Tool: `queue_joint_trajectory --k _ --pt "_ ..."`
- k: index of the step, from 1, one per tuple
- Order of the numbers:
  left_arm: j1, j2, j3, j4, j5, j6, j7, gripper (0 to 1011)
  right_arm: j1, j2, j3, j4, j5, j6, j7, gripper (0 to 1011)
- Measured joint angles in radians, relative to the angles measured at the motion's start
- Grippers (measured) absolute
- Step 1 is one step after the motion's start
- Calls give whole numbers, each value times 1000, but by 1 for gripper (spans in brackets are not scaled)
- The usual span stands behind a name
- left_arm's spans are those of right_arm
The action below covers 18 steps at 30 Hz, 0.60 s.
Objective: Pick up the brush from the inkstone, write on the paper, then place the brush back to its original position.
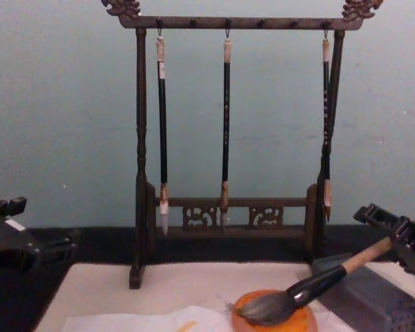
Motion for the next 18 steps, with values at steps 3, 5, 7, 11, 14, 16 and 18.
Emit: queue_joint_trajectory --k 3,5,7,11,14,16,18 --pt "0 0 0 0 0 0 0 1001 0 0 0 0 0 0 0 960" --pt "0 0 0 0 0 0 0 1001 0 0 0 -1 0 0 0 903" --pt "0 0 0 0 0 0 0 1002 -1 0 1 -1 0 0 0 860" --pt "0 0 0 0 0 0 0 1001 -1 0 1 -1 0 0 0 747" --pt "0 0 0 0 0 0 0 1001 -1 0 1 -1 0 0 0 649" --pt "0 0 0 0 0 0 0 1001 -1 0 1 -2 0 0 0 590" --pt "0 0 0 0 0 0 0 1001 -1 0 1 -2 -1 0 0 531"
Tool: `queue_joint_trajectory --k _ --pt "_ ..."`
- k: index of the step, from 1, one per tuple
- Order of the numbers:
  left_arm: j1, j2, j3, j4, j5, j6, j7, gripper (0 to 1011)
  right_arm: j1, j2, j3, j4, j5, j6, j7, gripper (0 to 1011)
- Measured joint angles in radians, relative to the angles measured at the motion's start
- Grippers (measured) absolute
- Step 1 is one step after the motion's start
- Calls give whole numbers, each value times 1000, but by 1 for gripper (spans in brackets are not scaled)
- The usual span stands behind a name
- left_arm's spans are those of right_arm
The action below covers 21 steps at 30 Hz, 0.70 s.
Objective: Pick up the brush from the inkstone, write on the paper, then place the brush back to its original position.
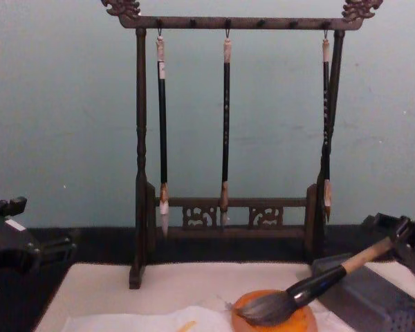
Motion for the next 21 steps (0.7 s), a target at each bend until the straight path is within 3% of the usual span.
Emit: queue_joint_trajectory --k 1,11,21 --pt "0 0 0 0 0 0 0 1001 0 0 0 0 0 0 0 469" --pt "0 0 0 0 0 0 0 1001 0 0 0 0 0 0 0 187" --pt "0 0 0 0 0 0 0 1001 0 0 0 0 0 0 0 181"
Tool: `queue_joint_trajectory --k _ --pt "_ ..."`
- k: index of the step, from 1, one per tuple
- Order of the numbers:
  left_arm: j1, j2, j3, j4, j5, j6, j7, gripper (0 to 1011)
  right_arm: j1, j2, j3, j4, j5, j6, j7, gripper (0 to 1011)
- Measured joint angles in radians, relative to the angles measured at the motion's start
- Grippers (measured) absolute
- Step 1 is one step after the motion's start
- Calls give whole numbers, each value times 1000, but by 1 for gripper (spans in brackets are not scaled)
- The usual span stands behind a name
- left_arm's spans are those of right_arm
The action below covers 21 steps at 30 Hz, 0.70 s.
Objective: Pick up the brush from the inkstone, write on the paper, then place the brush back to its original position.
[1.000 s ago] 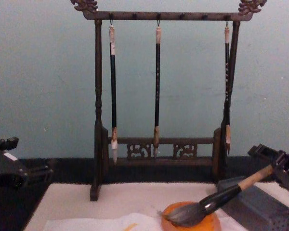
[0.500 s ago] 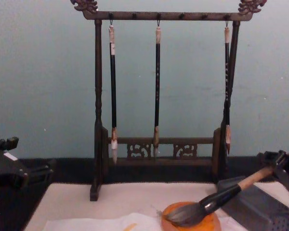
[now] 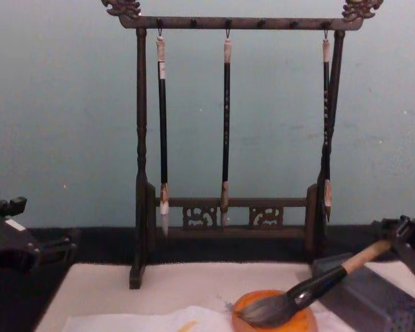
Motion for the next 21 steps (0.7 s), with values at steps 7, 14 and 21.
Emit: queue_joint_trajectory --k 7,14,21 --pt "0 0 0 0 0 0 0 1001 0 2 -2 -4 -2 -10 5 181" --pt "0 0 0 0 0 0 0 1001 3 16 -8 -44 -21 -32 19 179" --pt "0 0 0 0 0 0 0 1001 5 34 -25 -103 -59 -48 22 177"
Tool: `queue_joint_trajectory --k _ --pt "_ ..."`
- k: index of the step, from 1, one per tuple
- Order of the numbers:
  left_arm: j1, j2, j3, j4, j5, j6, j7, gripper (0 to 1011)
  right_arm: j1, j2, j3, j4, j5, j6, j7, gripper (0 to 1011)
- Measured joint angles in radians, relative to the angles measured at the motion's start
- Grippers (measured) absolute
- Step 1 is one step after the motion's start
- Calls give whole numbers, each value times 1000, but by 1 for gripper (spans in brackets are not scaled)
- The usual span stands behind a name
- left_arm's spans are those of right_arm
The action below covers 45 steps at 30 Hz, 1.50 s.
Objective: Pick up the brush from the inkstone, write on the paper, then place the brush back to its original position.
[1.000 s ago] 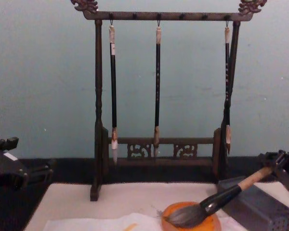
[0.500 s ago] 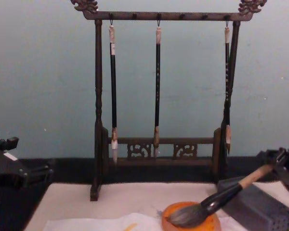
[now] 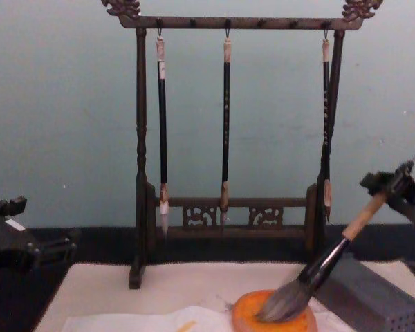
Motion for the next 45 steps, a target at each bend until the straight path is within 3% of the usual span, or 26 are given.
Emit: queue_joint_trajectory --k 8,14,24,30,45 --pt "0 0 0 0 0 0 0 1001 11 20 -34 -54 -78 -9 -2 176" --pt "0 0 0 0 0 0 0 1001 29 35 -64 -92 -162 -17 8 176" --pt "0 0 0 0 0 0 0 1001 41 43 -84 -134 -242 -26 23 176" --pt "0 0 0 0 0 0 0 1001 49 46 -107 -149 -319 -41 26 176" --pt "0 0 0 0 0 0 0 1001 73 24 -141 -161 -420 -50 62 176"
